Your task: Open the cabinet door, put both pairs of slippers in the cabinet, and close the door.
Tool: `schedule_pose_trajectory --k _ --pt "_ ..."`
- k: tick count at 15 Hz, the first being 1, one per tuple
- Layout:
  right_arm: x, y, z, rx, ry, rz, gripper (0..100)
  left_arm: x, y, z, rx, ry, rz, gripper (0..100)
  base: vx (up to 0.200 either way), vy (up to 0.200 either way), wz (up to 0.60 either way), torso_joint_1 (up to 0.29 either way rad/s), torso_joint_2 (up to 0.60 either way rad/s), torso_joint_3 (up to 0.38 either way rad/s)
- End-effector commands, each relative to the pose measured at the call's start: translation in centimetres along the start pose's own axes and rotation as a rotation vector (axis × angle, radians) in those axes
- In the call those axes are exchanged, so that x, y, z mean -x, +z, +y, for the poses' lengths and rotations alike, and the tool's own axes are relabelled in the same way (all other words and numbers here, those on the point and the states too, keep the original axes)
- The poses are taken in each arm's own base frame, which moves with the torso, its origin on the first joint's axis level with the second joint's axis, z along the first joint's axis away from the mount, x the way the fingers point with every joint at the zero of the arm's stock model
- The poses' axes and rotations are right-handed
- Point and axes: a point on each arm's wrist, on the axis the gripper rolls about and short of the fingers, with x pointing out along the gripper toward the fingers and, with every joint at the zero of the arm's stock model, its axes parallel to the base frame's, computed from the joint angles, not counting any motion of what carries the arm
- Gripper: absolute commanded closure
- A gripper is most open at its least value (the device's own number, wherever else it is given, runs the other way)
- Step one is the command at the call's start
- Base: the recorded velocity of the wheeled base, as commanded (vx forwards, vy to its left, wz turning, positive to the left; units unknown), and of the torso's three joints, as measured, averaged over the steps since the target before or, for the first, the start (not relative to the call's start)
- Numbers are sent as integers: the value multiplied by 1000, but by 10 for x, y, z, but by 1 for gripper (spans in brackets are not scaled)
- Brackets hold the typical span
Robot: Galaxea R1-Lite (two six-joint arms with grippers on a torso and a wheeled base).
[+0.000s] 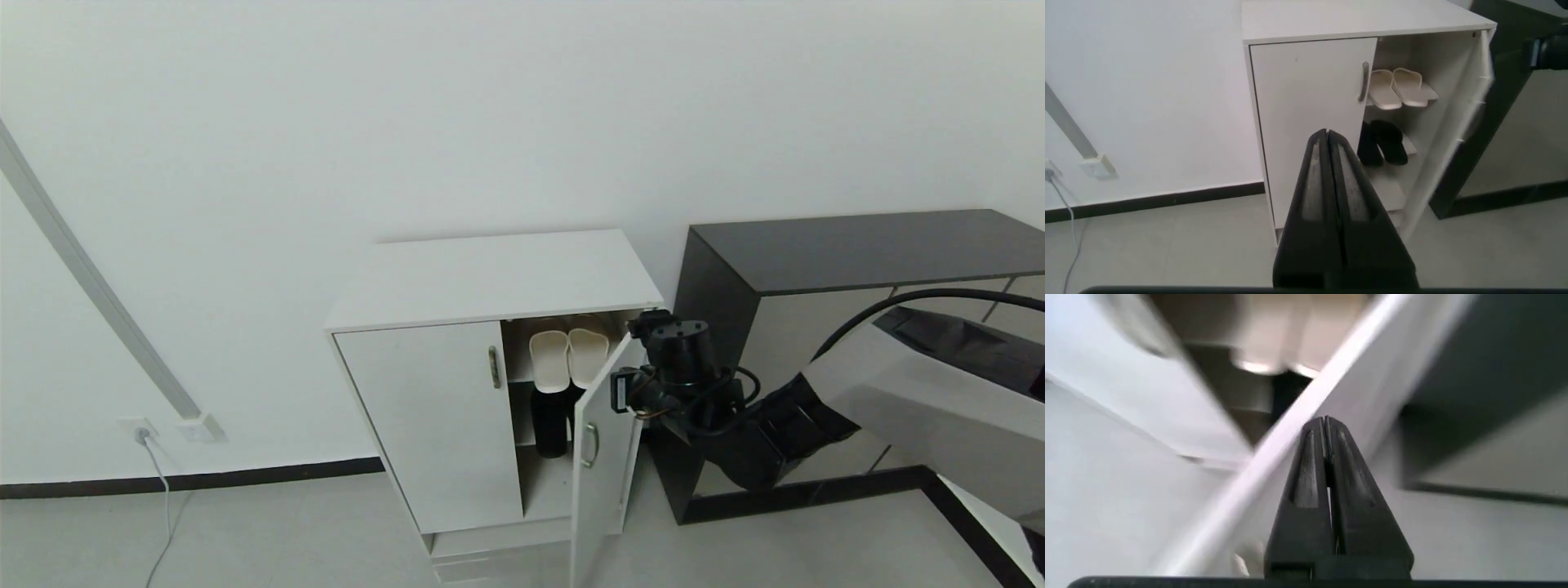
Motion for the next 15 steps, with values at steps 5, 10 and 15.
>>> schedule_pose_trajectory --k 5,10,15 --pt "-6 -2 12 -23 40 -58 100 0 0 0 0 0 0 100 0 0 0 0 0 0" --pt "12 -1 17 -17 86 -59 100 0 0 0 0 0 0 100 0 0 0 0 0 0" --pt "41 -8 22 -3 143 -55 100 0 0 0 0 0 0 100 0 0 0 0 0 0"
